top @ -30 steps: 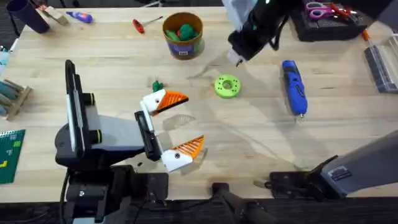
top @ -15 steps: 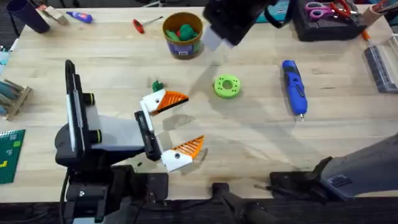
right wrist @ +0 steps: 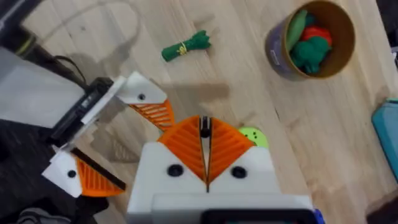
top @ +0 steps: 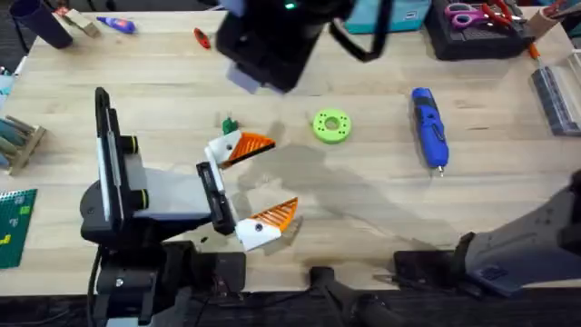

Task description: Pick up the gripper from the table and insert it into the empty holder that is missing its gripper. Then pick up a screw, insert it into the mounting hole, and use the screwdriver to tighten it. Finally, clean up the table by picking up the vegetable and placing it into the bucket.

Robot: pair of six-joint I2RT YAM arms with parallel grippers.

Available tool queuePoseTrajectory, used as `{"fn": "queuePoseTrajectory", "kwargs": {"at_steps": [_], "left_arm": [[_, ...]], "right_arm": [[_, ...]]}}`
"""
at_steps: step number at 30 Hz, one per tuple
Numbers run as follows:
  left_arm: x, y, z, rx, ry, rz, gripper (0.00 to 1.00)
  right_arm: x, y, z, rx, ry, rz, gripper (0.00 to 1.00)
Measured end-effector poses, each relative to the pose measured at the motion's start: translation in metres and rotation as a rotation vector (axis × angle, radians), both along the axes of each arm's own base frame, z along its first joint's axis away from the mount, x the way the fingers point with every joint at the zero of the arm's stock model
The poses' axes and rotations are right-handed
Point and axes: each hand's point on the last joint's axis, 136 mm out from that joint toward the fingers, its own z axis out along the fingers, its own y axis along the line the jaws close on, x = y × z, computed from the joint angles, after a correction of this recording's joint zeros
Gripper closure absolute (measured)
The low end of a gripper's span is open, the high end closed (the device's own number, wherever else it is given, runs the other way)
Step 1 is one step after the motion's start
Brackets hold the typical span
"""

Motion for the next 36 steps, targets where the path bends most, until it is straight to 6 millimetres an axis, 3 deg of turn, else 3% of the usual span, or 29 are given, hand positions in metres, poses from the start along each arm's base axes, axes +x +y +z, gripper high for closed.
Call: {"fn": "queuePoseTrajectory", "kwargs": {"at_steps": [6, 15, 24, 36], "left_arm": [[0.000, 0.000, 0.000, 0.000, 0.000, -0.001, 0.016], [0.000, 0.000, 0.000, 0.000, 0.000, 0.000, 0.016], [0.000, 0.000, 0.000, 0.000, 0.000, 0.000, 0.016], [0.000, 0.000, 0.000, 0.000, 0.000, 0.000, 0.016]], "right_arm": [[-0.006, 0.019, -0.005, -0.008, -0.001, 0.041, 0.996], [-0.029, 0.025, -0.013, -0.054, 0.026, 0.150, 0.996], [-0.031, 0.030, -0.042, -0.143, 0.076, 0.209, 0.996], [-0.043, 0.045, -0.061, -0.199, 0.083, 0.301, 0.996]]}}
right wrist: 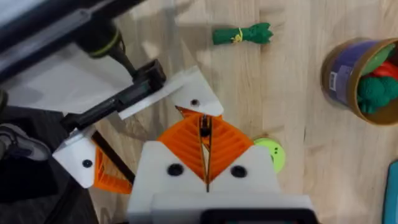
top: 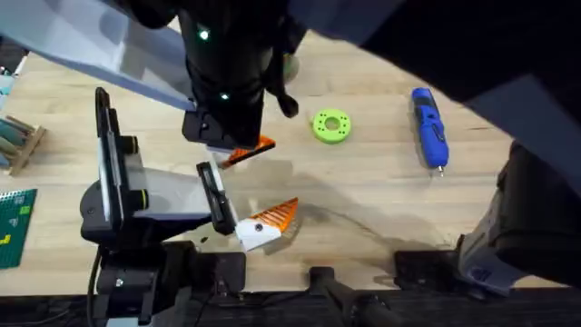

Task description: Pick up the gripper from the table and insert it into the empty holder that is missing its gripper. Then pick up a screw, insert it into the mounting hole, and use the screwdriver to tighten it. Finally, clean up the table by picking up the vegetable and placing it into the bucket.

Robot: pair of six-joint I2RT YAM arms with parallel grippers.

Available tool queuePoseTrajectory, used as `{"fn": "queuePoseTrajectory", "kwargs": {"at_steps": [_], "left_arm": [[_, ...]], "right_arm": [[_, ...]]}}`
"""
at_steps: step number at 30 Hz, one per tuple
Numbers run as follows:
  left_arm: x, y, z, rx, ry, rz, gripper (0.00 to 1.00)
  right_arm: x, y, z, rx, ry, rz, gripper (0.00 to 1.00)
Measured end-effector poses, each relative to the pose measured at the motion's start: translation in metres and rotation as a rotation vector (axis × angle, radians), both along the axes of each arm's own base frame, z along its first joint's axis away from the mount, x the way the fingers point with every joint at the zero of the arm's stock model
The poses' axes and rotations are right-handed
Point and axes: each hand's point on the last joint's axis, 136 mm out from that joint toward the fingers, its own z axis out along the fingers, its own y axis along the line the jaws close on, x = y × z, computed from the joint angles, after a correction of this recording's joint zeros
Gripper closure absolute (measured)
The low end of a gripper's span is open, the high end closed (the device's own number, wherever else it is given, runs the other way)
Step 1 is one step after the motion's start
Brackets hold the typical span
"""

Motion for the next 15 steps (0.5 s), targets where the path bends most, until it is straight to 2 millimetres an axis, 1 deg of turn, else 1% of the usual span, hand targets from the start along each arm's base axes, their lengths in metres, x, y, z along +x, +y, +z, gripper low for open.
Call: {"fn": "queuePoseTrajectory", "kwargs": {"at_steps": [1, 8, 15], "left_arm": [[0.0000, 0.0000, 0.0000, 0.000, 0.000, 0.000, 0.016], [0.0000, 0.0000, 0.0000, 0.000, 0.000, 0.000, 0.016], [0.0000, 0.0000, 0.0000, 0.000, 0.000, 0.000, 0.016]], "right_arm": [[0.0001, 0.0025, -0.0024, -0.001, 0.000, 0.005, 0.996], [-0.0012, 0.0087, -0.0011, 0.016, -0.009, 0.017, 0.996], [-0.0007, 0.0098, -0.0008, 0.020, -0.011, 0.017, 0.996]]}}
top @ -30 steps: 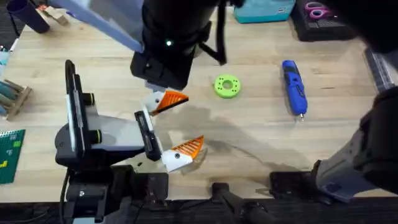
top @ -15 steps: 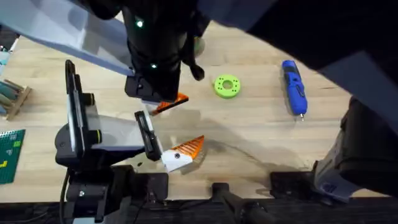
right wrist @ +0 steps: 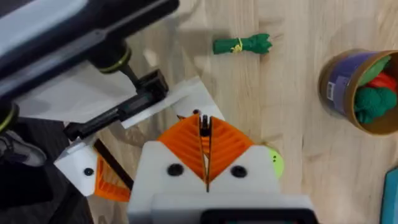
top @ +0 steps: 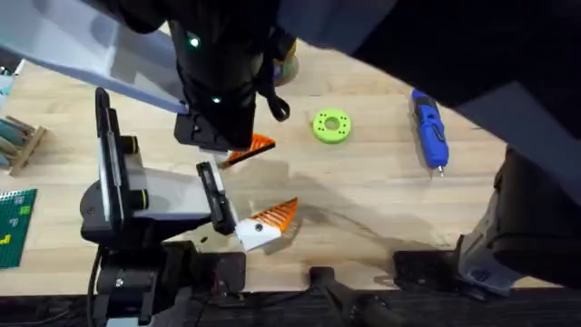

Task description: Pick up the gripper from the table and insert it into the empty holder that is missing its gripper. Then pick up a screw, insert it into the mounting hole, and use the screwdriver to tighten it. Finally, clean up the table by picking up the vegetable and placing it into the bucket.

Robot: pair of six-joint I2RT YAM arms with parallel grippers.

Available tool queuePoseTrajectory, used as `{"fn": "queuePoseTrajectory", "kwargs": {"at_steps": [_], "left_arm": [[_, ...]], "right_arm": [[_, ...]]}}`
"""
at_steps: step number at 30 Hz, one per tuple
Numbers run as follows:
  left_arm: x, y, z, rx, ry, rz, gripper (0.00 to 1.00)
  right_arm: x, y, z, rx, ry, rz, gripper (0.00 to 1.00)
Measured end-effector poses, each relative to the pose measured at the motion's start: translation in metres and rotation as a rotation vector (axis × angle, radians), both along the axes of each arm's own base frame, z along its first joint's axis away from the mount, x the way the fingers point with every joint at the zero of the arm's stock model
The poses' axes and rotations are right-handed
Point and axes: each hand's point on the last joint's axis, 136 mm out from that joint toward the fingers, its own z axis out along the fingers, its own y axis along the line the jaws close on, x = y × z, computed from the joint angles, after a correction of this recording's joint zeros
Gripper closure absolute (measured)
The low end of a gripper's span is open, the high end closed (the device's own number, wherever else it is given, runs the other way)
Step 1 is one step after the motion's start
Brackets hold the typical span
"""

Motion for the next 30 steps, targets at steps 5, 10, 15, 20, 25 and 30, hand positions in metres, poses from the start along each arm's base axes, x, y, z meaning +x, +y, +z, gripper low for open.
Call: {"fn": "queuePoseTrajectory", "kwargs": {"at_steps": [5, 10, 15, 20, 25, 30], "left_arm": [[0.000, 0.000, 0.000, 0.000, 0.000, 0.000, 0.016], [0.000, 0.000, 0.000, 0.000, 0.000, 0.000, 0.016], [0.000, 0.000, 0.000, 0.000, 0.000, 0.000, 0.016], [0.000, 0.000, 0.000, 0.000, 0.000, 0.000, 0.016], [0.000, 0.000, 0.000, 0.000, 0.000, 0.000, 0.016], [0.000, 0.000, 0.000, 0.000, 0.000, 0.000, 0.016]], "right_arm": [[-0.001, 0.000, 0.000, 0.002, 0.005, 0.002, 0.996], [-0.004, 0.001, 0.000, 0.007, 0.022, 0.009, 0.996], [-0.006, -0.001, -0.001, -0.004, 0.028, 0.009, 0.996], [-0.006, -0.001, -0.002, -0.005, 0.029, 0.009, 0.996], [-0.006, -0.001, -0.007, -0.020, 0.036, 0.009, 0.996], [-0.005, 0.000, -0.010, -0.028, 0.040, 0.009, 0.996]]}}
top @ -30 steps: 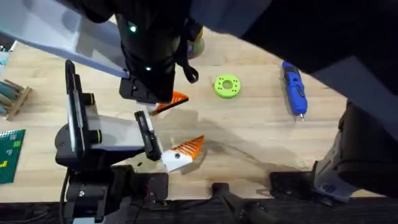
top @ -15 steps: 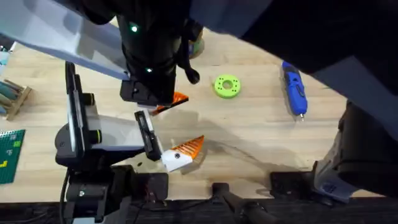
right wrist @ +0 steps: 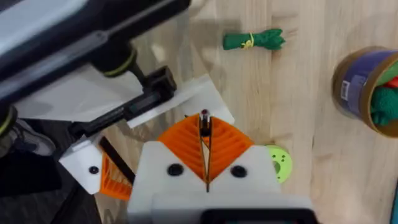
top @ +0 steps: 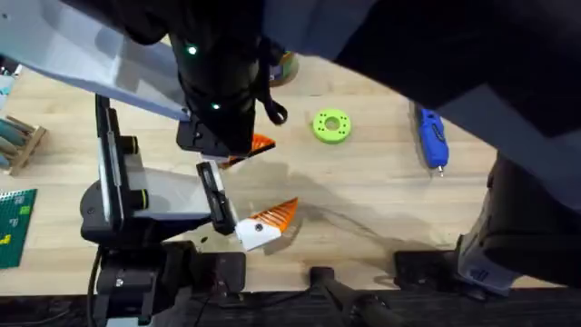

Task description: Pick up the gripper from the table and insert it into the empty holder that is missing its gripper. Then pick up a screw, insert it into the mounting hole, and use the screwdriver to tighten it. Finally, clean up the table by picking up the vegetable and placing it into the bucket.

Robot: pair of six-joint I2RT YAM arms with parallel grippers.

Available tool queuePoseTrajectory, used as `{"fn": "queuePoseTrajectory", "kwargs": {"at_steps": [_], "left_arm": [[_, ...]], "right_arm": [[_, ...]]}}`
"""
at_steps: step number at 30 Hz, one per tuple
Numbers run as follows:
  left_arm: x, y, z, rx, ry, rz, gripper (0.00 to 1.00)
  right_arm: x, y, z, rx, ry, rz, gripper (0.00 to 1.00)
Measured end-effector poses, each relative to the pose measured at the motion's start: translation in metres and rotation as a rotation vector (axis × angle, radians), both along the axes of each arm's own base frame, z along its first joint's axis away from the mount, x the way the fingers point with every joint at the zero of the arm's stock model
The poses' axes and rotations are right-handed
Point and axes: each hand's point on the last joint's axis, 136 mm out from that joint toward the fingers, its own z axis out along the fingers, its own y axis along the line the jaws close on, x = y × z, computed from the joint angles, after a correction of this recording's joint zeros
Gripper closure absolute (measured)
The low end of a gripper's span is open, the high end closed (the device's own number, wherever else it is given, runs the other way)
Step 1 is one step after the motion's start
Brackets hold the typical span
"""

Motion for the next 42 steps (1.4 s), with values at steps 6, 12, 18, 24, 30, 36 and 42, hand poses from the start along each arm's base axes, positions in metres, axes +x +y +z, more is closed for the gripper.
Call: {"fn": "queuePoseTrajectory", "kwargs": {"at_steps": [6, 12, 18, 24, 30, 36, 42], "left_arm": [[0.000, 0.000, 0.000, 0.000, 0.000, 0.000, 0.016], [0.000, 0.000, 0.000, 0.000, 0.000, 0.000, 0.016], [0.000, 0.000, 0.000, 0.000, 0.000, 0.000, 0.016], [0.000, 0.000, 0.000, 0.000, 0.000, 0.000, 0.016], [0.000, 0.000, 0.000, 0.000, 0.000, 0.000, 0.016], [0.000, 0.000, 0.000, 0.000, 0.000, 0.000, 0.016], [0.000, 0.000, 0.000, 0.000, 0.001, 0.000, 0.016]], "right_arm": [[0.000, 0.000, 0.000, 0.000, 0.000, 0.000, 0.996], [0.000, 0.000, 0.000, -0.001, 0.000, 0.000, 0.996], [0.000, 0.000, 0.000, 0.000, 0.000, 0.000, 0.996], [0.000, 0.000, 0.000, -0.001, 0.000, 0.000, 0.996], [0.000, 0.000, 0.000, -0.001, 0.000, 0.000, 0.996], [0.001, 0.002, -0.007, -0.015, 0.007, 0.000, 0.996], [0.002, 0.003, -0.013, -0.029, 0.014, 0.000, 0.996]]}}
